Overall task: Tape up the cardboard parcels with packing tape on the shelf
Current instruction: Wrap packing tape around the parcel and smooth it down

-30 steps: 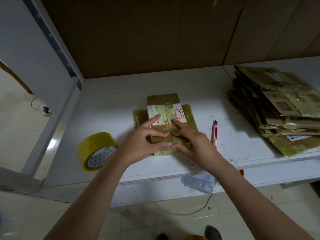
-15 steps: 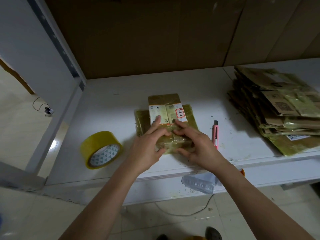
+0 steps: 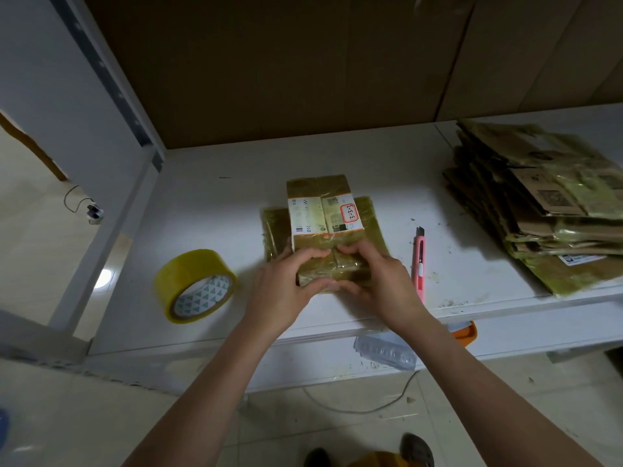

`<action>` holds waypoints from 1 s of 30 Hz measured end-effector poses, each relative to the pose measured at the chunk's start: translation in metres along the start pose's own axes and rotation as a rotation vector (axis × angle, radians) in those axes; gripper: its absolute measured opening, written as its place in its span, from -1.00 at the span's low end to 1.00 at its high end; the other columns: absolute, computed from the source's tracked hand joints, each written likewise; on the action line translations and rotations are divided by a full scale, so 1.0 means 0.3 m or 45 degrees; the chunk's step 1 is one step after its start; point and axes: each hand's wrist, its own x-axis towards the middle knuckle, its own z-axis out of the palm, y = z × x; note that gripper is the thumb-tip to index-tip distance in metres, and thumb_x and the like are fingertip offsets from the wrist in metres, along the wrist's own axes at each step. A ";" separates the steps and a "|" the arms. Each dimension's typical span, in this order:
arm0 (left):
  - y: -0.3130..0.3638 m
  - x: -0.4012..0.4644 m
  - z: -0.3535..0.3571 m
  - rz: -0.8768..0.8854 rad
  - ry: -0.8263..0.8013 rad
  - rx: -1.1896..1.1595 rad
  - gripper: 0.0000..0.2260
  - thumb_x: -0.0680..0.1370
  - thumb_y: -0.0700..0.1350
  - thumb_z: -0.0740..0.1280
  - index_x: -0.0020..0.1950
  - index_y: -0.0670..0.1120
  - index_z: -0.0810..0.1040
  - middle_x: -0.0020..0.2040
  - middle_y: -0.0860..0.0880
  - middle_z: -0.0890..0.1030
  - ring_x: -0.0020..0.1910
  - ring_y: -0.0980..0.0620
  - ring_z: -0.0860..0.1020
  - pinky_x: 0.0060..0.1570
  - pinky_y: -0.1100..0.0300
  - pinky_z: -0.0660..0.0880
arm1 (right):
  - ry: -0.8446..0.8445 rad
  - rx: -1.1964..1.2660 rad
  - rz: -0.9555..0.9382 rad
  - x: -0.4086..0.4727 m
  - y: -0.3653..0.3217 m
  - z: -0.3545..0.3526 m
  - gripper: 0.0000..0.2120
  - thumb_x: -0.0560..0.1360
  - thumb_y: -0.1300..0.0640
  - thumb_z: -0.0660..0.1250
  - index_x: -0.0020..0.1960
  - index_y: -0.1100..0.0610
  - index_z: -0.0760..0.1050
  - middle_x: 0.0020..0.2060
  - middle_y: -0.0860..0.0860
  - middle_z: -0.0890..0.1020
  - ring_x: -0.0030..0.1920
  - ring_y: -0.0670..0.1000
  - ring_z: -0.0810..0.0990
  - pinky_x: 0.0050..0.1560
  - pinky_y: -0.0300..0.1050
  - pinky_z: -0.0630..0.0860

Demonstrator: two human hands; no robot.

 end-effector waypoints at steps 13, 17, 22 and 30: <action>0.021 -0.004 -0.002 0.041 -0.039 0.290 -0.63 0.51 0.02 0.44 0.29 0.13 0.46 0.33 0.09 0.51 0.13 -0.04 0.56 -0.11 0.21 0.30 | -0.013 -0.020 -0.007 0.014 -0.007 -0.002 -0.53 0.38 0.04 0.55 0.19 0.07 0.42 0.07 -0.06 0.64 -0.13 0.01 0.62 -0.16 -0.12 0.54; 0.010 -0.003 -0.014 0.043 -0.085 0.292 -0.59 0.51 -0.03 0.44 0.32 0.13 0.43 0.37 0.09 0.49 0.07 -0.03 0.58 -0.08 0.23 0.30 | -0.096 -0.007 0.003 0.013 0.001 -0.006 -0.53 0.43 0.18 0.49 0.26 0.04 0.38 0.15 0.04 0.60 -0.01 0.09 0.63 -0.06 -0.04 0.57; 0.019 0.001 -0.011 0.035 -0.042 0.221 -0.67 0.52 0.13 0.39 0.26 0.12 0.51 0.27 0.12 0.56 0.02 0.01 0.58 -0.13 0.22 0.29 | -0.070 -0.082 -0.001 0.014 -0.006 -0.001 -0.54 0.42 0.08 0.51 0.22 0.06 0.39 0.11 0.05 0.63 -0.09 0.11 0.64 -0.19 -0.12 0.49; 0.015 -0.004 -0.035 -0.018 -0.116 0.066 -0.74 0.60 0.00 0.33 0.29 0.14 0.52 0.11 0.01 0.62 -0.05 -0.04 0.58 -0.32 0.50 0.27 | -0.081 0.141 0.088 0.020 -0.039 -0.036 -0.74 0.52 0.05 0.41 0.17 0.07 0.48 0.11 -0.15 0.62 -0.04 -0.13 0.60 -0.03 -0.29 0.50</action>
